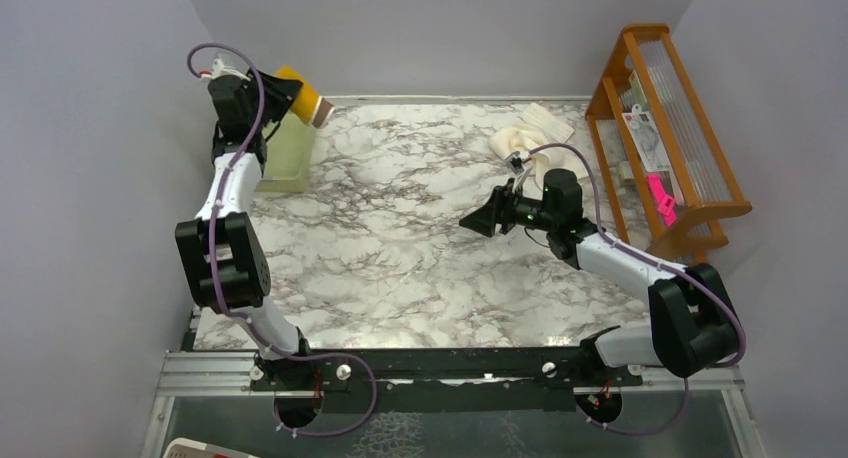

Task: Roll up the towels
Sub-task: Place the towel in the bin.

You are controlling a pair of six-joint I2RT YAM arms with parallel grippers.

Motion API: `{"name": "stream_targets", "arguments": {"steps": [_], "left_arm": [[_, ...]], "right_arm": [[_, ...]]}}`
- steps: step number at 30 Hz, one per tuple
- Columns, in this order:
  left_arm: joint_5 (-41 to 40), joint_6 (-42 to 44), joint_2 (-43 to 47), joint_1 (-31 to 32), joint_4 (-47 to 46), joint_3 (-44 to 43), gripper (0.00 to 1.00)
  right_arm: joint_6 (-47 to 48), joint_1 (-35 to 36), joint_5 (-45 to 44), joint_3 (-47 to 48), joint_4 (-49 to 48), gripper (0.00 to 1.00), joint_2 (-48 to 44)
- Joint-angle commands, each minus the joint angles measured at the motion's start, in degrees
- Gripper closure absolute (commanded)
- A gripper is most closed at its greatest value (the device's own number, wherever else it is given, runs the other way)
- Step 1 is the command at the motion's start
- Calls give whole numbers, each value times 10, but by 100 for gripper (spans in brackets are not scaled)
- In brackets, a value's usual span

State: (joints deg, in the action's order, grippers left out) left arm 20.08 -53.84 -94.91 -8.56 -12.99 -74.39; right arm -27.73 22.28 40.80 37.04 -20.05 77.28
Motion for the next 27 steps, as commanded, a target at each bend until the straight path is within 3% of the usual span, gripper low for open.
{"name": "stream_targets", "arguments": {"steps": [1,6,14,27], "left_arm": [[16,-22,-87,-60,9,-75,65],[-6,-83,-170,-105,-48,-119,65],[-64,-171,-298,-109,-135,-205,65],[-141,-154,-480,-73,-136,-335,65]], "right_arm": [[7,2,19,-9,-4,39,-19],[14,2,16,-4,7,39,-21],[17,2,11,7,17,39,-3],[32,2,0,27,49,39,8]]}}
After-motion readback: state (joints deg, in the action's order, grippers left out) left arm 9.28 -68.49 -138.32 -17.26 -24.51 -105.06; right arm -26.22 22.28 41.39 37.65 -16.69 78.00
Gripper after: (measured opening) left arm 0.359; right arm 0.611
